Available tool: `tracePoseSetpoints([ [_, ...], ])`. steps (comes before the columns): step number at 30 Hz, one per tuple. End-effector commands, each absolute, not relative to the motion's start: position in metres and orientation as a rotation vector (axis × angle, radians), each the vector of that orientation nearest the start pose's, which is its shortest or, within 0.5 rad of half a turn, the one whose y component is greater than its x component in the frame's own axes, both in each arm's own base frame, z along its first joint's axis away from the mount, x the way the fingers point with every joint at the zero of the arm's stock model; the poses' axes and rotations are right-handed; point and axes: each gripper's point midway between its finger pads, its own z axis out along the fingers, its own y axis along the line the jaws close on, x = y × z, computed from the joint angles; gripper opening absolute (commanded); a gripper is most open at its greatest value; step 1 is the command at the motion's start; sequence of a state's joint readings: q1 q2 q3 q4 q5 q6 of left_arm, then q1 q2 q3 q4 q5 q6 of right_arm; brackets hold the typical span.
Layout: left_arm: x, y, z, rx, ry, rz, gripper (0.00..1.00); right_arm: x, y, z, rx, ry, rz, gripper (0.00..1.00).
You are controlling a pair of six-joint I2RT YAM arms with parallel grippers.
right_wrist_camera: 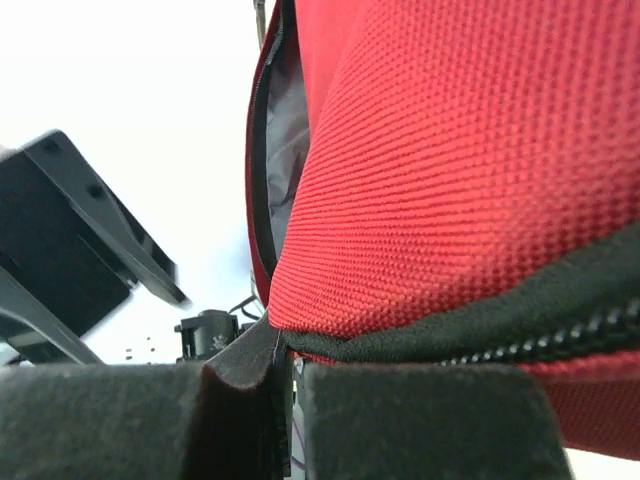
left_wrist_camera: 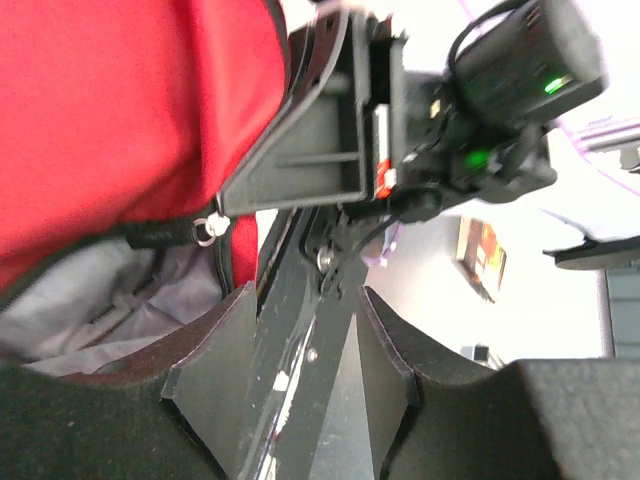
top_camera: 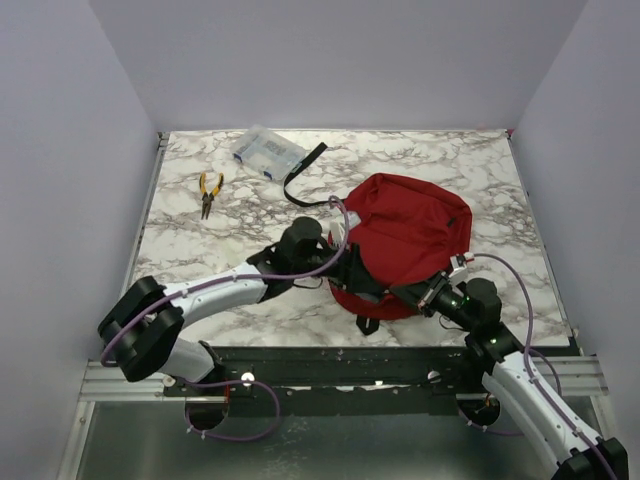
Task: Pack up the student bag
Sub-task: Zip the student bag at the center of the board.
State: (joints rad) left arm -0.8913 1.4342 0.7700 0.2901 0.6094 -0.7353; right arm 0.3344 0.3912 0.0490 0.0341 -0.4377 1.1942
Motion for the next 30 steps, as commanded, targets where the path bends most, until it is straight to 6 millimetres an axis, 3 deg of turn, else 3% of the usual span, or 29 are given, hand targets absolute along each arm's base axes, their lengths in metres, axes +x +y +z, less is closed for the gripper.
tracePoseSetpoints([
  [1,0.166,-0.363,0.208,0.662,2.036,-1.613,0.49,0.181,0.186,0.125,0.396,1.901,1.482,0.01],
  [4,0.178,-0.367,0.21,0.692,2.023,-1.602,0.5,0.175,0.189,0.128,0.363,1.872,1.54,0.01],
  [14,0.19,-0.392,0.16,0.772,2.167,-1.628,0.49,0.17,0.189,0.136,0.304,1.88,1.521,0.01],
  [24,0.171,-0.408,0.148,0.993,2.12,-1.76,0.48,0.166,0.191,0.13,0.313,1.897,1.548,0.01],
  [30,0.148,-0.396,0.153,1.042,2.099,-1.807,0.44,0.168,0.19,0.128,0.324,1.901,1.529,0.01],
])
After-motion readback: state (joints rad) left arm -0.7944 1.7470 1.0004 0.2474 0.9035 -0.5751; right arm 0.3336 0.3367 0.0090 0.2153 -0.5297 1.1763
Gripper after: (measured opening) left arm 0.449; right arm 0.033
